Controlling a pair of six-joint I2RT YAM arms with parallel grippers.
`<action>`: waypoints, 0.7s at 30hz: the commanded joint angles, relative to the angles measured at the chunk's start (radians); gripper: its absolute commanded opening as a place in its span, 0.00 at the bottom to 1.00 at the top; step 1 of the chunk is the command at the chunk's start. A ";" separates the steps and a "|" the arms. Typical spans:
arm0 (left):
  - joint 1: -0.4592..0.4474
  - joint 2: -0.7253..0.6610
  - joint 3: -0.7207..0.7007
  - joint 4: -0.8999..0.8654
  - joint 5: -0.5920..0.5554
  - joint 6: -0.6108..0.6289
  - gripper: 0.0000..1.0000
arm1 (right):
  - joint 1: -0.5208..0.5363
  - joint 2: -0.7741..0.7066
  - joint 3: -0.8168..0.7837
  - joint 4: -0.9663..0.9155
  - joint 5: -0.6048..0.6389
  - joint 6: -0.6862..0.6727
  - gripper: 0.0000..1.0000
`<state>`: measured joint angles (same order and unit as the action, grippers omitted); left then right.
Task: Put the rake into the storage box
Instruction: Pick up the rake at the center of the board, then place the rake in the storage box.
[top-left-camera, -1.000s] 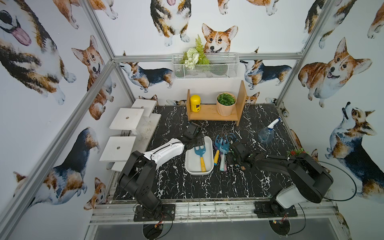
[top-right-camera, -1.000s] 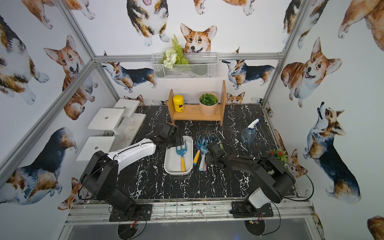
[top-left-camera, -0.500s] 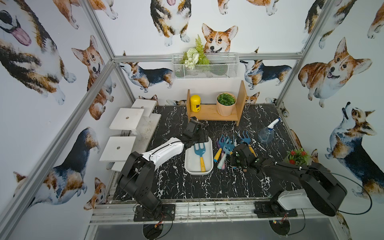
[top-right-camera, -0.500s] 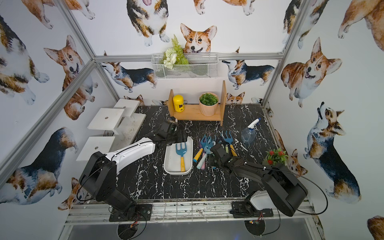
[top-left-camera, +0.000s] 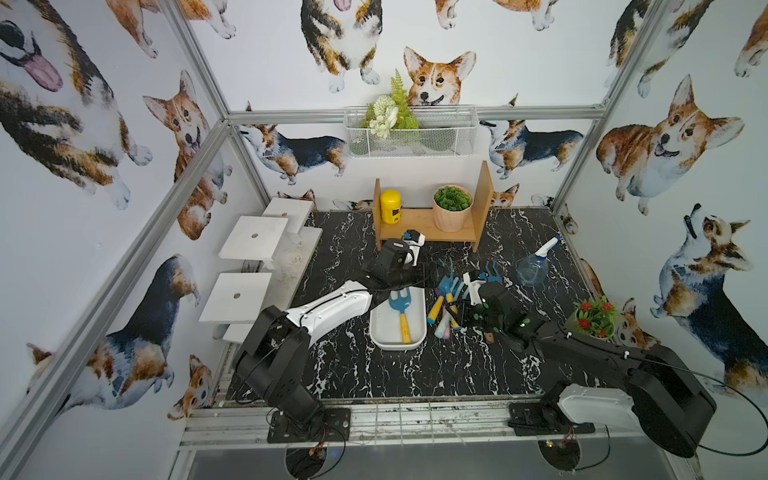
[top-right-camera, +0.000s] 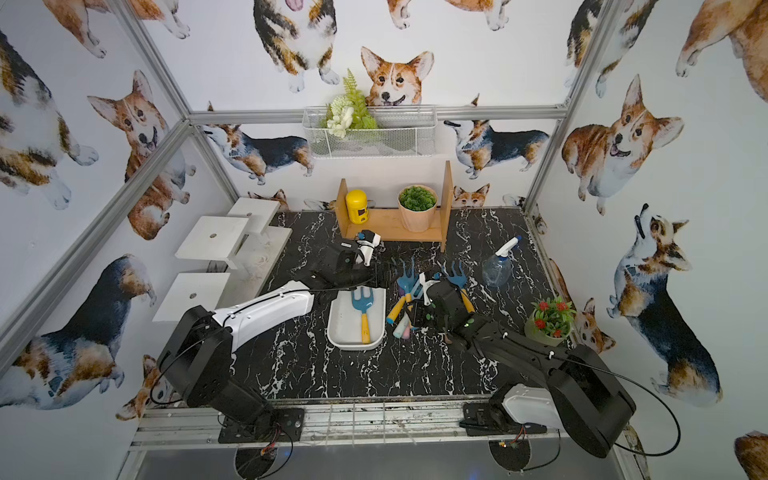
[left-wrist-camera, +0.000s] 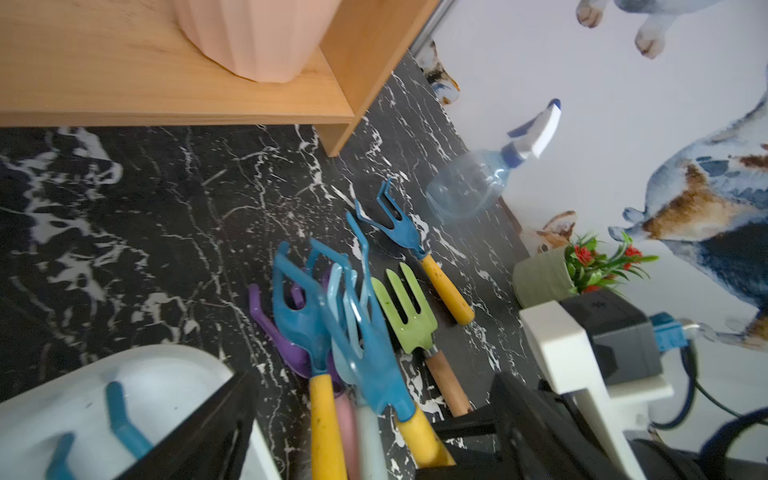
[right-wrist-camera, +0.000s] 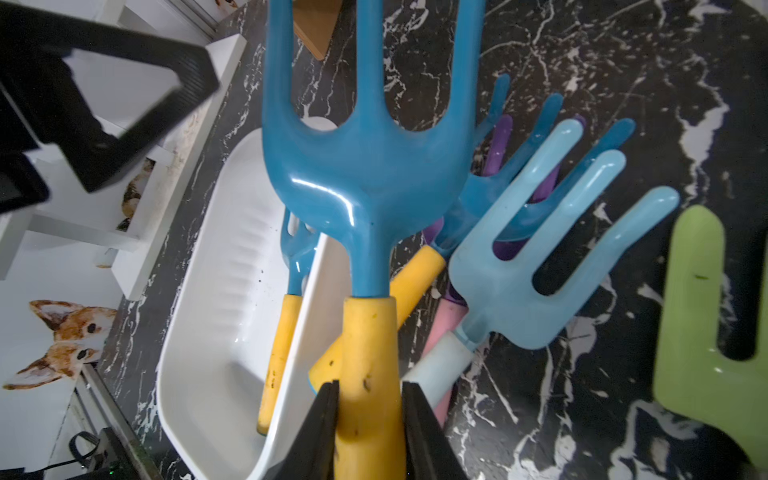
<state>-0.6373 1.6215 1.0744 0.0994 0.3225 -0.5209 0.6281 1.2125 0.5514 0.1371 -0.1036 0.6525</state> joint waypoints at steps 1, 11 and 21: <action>-0.007 0.024 0.012 0.014 0.025 0.022 0.90 | 0.004 0.006 0.033 0.085 -0.029 0.018 0.00; -0.007 0.081 0.028 0.083 -0.042 -0.033 0.64 | 0.061 0.035 0.074 0.117 -0.019 0.026 0.01; -0.004 -0.002 -0.027 -0.008 -0.113 -0.005 0.00 | 0.088 0.031 0.072 0.113 0.058 0.013 0.17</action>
<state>-0.6540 1.6547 1.0687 0.2012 0.3180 -0.6296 0.7181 1.2552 0.6220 0.2203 -0.1036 0.6689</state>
